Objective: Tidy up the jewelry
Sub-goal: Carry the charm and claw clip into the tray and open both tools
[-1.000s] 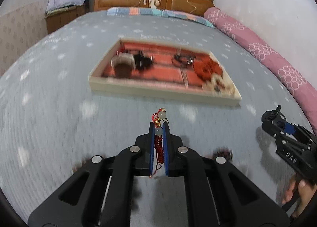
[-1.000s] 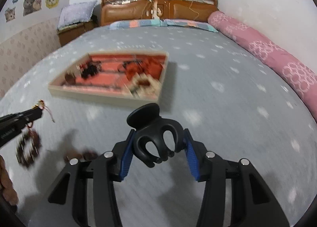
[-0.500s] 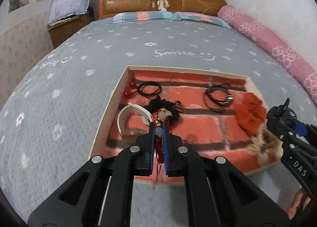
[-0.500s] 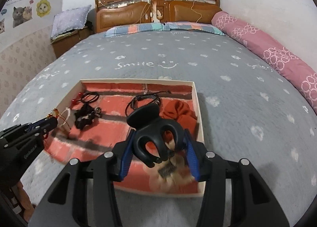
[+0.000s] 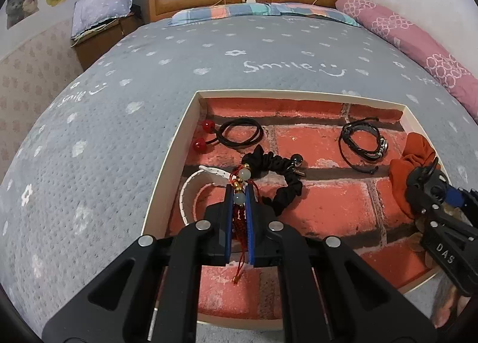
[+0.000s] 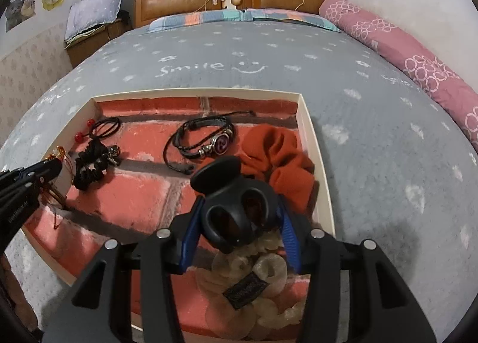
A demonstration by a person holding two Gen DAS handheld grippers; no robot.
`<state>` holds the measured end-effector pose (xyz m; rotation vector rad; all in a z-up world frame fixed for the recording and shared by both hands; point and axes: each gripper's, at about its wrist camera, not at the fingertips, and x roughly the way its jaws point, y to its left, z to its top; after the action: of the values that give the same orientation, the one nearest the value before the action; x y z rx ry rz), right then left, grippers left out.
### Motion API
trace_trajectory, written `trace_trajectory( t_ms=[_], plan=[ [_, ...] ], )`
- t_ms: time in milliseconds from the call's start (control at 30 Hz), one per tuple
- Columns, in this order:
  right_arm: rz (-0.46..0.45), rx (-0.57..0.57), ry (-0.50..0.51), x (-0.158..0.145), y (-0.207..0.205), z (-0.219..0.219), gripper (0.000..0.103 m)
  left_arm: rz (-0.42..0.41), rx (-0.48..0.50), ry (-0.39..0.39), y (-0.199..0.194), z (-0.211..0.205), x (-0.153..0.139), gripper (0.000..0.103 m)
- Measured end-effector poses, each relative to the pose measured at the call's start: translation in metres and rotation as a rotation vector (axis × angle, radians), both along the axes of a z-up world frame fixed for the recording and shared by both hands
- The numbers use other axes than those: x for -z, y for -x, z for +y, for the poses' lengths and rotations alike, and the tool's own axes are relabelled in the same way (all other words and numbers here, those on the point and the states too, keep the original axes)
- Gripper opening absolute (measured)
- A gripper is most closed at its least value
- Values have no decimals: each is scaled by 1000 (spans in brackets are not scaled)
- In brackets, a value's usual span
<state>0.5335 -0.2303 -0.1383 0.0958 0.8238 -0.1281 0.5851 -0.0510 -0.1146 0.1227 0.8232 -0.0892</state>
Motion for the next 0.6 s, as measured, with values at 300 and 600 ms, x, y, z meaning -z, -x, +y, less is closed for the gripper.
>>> trace_trajectory(
  t_ms=[300, 600],
  plan=[
    [11, -6, 14, 0, -1, 1, 48, -17, 7, -13, 2, 2, 0, 7],
    [-3, -10, 21, -11, 9, 1, 64, -34, 7, -10, 15, 12, -7, 40]
  ],
)
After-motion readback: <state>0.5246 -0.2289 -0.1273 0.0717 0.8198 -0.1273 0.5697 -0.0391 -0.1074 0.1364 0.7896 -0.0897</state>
